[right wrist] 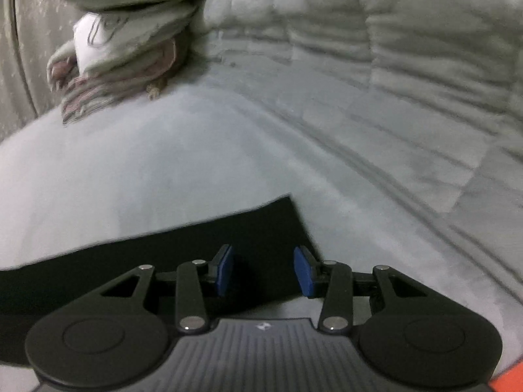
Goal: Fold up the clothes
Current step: 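Open both grippers, release the sleeve and lift away from the shirt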
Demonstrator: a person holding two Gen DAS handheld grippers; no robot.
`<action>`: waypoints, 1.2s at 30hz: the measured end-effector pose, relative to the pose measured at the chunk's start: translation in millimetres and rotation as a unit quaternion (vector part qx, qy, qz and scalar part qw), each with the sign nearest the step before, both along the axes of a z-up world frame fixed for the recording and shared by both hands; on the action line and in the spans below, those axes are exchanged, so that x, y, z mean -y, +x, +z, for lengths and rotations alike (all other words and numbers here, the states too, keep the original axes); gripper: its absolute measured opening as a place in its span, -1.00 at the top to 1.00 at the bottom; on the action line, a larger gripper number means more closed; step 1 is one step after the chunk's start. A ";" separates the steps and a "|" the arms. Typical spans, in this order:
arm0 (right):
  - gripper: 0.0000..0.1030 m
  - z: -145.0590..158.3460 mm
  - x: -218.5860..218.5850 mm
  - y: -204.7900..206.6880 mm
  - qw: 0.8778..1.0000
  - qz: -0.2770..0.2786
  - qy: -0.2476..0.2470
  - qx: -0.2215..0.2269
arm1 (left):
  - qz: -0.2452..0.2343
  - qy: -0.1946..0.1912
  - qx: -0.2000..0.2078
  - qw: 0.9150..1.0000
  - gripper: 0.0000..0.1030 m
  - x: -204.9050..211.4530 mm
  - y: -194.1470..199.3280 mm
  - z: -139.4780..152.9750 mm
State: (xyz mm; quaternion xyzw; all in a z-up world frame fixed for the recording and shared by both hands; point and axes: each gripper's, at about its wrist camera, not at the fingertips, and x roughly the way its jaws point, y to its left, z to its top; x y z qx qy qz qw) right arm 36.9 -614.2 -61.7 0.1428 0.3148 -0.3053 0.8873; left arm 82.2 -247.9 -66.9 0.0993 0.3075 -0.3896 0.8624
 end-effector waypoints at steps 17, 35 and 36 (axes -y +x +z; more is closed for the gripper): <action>0.09 116.2 -122.9 -40.7 0.992 0.075 -0.011 0.097 | 0.052 0.037 0.060 0.996 -0.44 -97.2 -75.1 82.3; 0.04 181.9 -255.1 -95.5 0.981 0.149 -0.008 0.128 | 0.170 0.028 0.011 0.985 -0.47 -198.2 -132.2 139.8; 0.01 183.1 -261.4 -97.3 0.980 0.154 -0.006 0.129 | 0.174 0.030 0.014 0.984 -0.48 -202.8 -135.2 141.8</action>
